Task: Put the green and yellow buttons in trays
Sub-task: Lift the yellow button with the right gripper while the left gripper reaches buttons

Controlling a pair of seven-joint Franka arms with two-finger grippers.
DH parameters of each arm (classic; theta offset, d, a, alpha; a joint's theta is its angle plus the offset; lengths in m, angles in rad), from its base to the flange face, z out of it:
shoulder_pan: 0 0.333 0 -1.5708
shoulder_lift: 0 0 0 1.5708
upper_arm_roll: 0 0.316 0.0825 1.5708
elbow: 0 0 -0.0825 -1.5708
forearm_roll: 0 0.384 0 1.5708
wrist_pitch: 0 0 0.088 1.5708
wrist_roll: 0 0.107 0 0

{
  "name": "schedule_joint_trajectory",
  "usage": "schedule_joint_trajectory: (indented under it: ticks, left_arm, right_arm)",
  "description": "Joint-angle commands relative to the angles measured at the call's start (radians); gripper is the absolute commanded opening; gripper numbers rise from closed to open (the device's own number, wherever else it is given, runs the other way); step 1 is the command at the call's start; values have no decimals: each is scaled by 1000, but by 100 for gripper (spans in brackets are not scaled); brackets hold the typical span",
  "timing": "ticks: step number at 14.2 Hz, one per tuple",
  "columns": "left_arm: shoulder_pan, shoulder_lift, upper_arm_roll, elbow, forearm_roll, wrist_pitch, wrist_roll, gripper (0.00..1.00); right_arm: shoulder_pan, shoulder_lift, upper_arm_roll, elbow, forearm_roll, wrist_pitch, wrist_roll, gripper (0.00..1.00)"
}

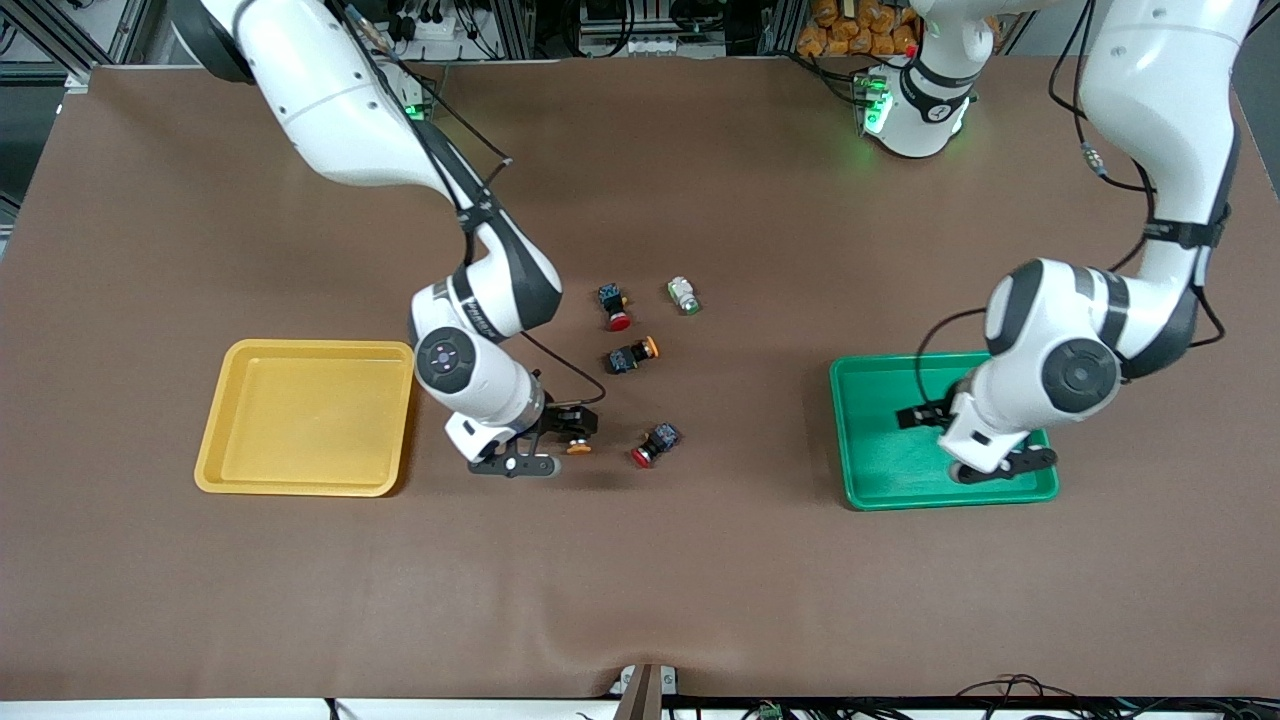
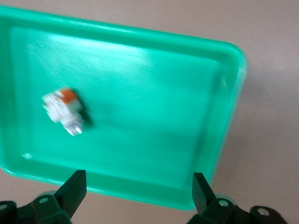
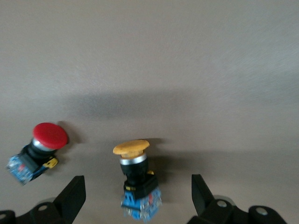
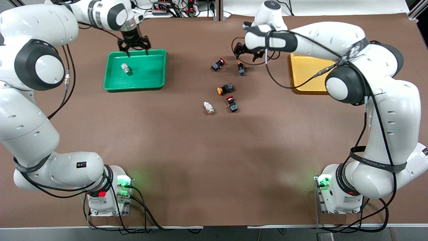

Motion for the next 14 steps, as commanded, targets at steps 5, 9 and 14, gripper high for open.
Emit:
schedule_joint_trajectory:
  ticks: [5, 9, 14]
  left_arm:
    - [-116, 27, -154, -81, -39, 104, -432, 100]
    - [-240, 48, -157, -172, -39, 308, -699, 100]
    - [-388, 99, -151, -198, -25, 398, -946, 100]
  right_arm:
    - [13, -3, -9, -62, -17, 45, 33, 0]
    - [-24, -30, -10, -48, -17, -64, 27, 0]
    - [-137, -119, -24, 33, -19, -392, -29, 0]
